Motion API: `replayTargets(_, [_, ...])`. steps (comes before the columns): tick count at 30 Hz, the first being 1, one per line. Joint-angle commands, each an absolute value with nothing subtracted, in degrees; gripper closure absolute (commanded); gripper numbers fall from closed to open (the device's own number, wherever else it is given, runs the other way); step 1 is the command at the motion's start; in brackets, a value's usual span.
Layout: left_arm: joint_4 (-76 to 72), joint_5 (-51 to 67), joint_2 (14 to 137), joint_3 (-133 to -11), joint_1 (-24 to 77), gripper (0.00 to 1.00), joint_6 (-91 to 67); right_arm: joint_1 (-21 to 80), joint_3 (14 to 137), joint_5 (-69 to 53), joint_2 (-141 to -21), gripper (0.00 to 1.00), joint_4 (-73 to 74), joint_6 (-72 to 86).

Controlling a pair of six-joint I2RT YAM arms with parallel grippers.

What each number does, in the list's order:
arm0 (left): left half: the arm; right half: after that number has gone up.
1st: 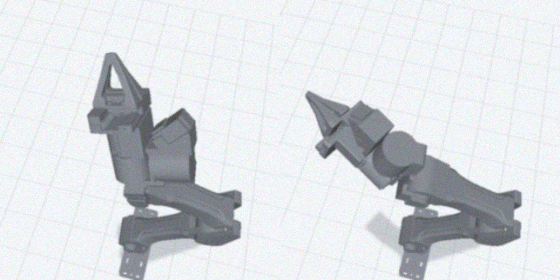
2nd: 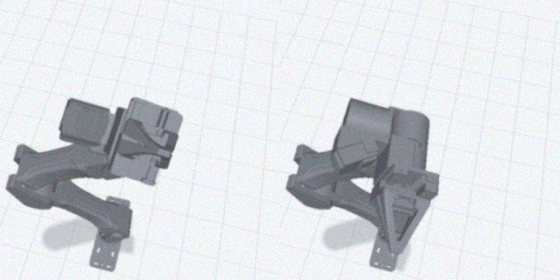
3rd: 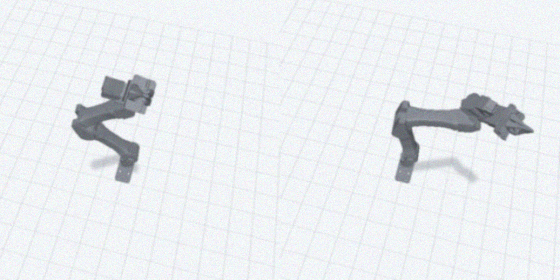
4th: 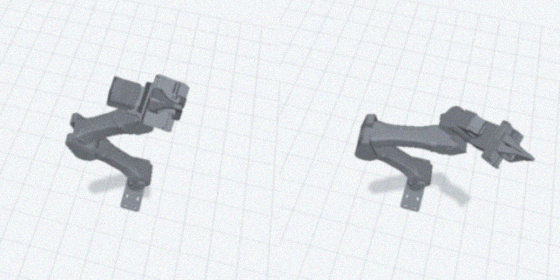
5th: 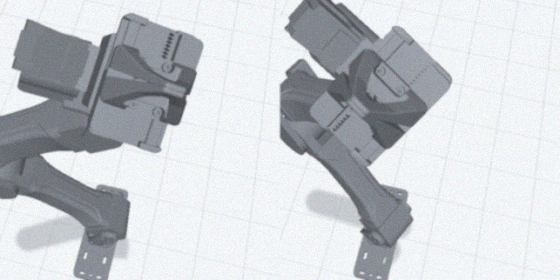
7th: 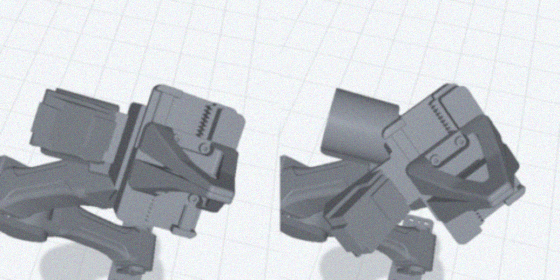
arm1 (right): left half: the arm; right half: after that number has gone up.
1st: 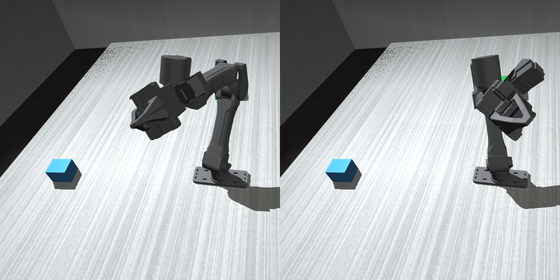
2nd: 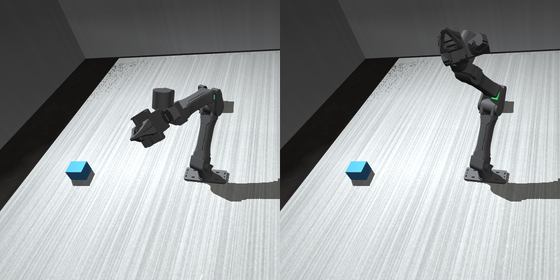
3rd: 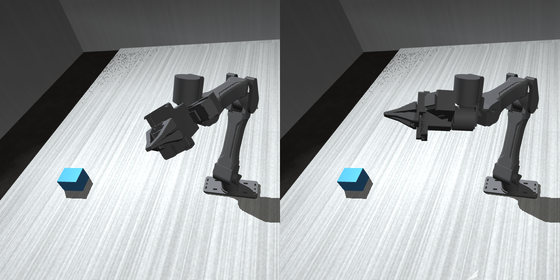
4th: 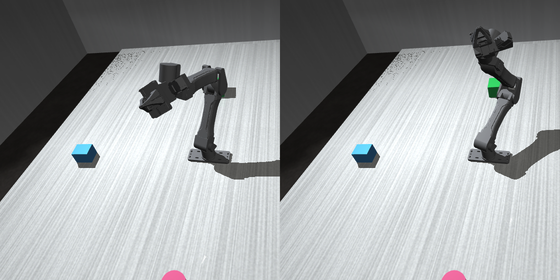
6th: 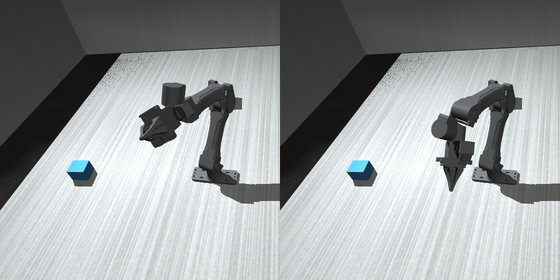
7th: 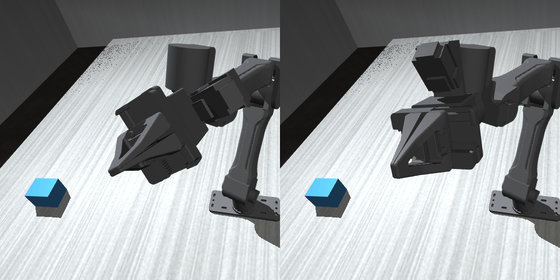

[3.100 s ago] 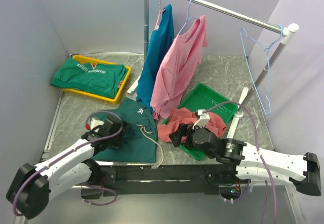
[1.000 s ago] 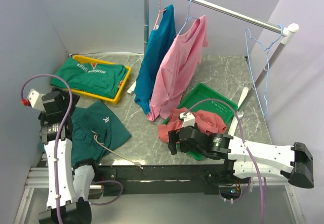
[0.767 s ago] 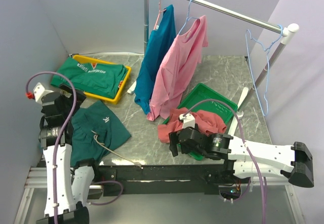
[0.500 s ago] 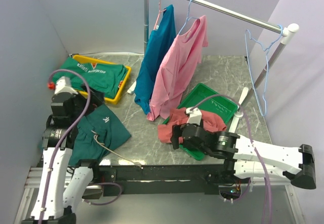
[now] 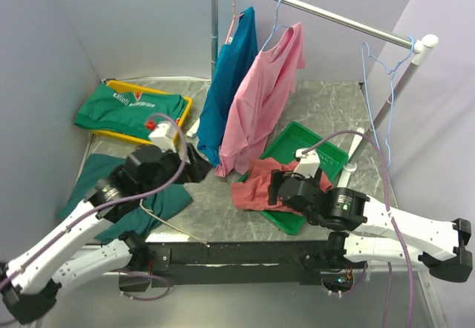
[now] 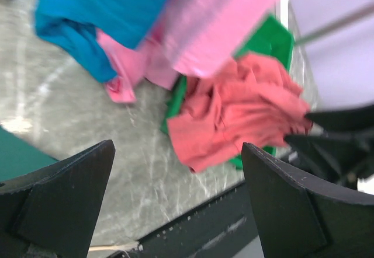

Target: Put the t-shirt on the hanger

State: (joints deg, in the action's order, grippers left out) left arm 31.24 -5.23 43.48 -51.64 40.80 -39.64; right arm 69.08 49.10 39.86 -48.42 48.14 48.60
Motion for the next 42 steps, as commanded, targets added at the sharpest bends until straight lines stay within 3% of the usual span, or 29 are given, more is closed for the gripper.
replayTargets(1, [27.86, -13.09, 46.05, -51.85, 49.38, 0.04, -41.31, 66.01, 46.76, 42.54, -46.32, 0.00, 54.06, 52.73])
replayTargets(14, [26.37, -15.20, 50.71, -52.21, 57.66, 0.04, -42.19, 61.09, 43.07, 40.61, -52.29, 0.02, 50.64, 52.92])
replayTargets(16, [26.54, -15.73, 50.80, -52.29, 57.74, 0.04, -42.10, 61.00, 42.45, 38.77, -52.12, 0.12, 46.87, 51.42])
replayTargets(19, [26.63, -15.91, 50.45, -52.21, 57.74, 0.04, -42.45, 61.00, 42.97, 36.39, -51.86, 0.46, 44.65, 49.40])
replayTargets(20, [26.54, -16.08, 50.19, -52.21, 57.74, 0.03, -42.54, 61.00, 44.28, 36.21, -51.77, 0.67, 44.65, 49.13])
replayTargets(23, [26.45, -16.35, 49.75, -52.56, 57.74, 0.04, -42.80, 60.91, 48.58, 36.21, -51.07, 0.95, 45.44, 47.64])
replayTargets(25, [26.46, -16.26, 49.83, -53.26, 57.74, 0.04, -42.72, 61.00, 50.97, 35.95, -50.19, 0.99, 45.00, 45.63])
replayTargets(31, [25.66, -14.76, 50.01, -54.75, 57.74, 0.04, -42.01, 60.91, 60.11, 31.30, -49.30, 1.00, 39.83, 39.30])
replayTargets(37, [26.98, -14.77, 48.96, -57.12, 57.74, 0.03, -40.96, 61.08, 67.49, 23.13, -55.71, 1.00, 32.10, 35.60])
replayTargets(39, [27.77, -15.38, 48.52, -57.48, 57.74, 0.04, -40.87, 61.08, 68.90, 21.71, -57.47, 0.88, 30.16, 34.81])
replayTargets(40, [28.03, -15.73, 48.08, -57.65, 57.74, 0.04, -40.78, 61.08, 68.91, 21.71, -59.74, 0.79, 29.19, 34.11])
replayTargets(41, [28.65, -15.99, 48.08, -57.66, 57.74, 0.04, -40.69, 61.08, 68.82, 21.71, -60.98, 0.62, 29.35, 34.01])
replayTargets(42, [29.09, -16.08, 48.08, -57.66, 57.74, 0.03, -40.61, 61.08, 68.82, 21.80, -61.95, 0.56, 30.14, 34.19])
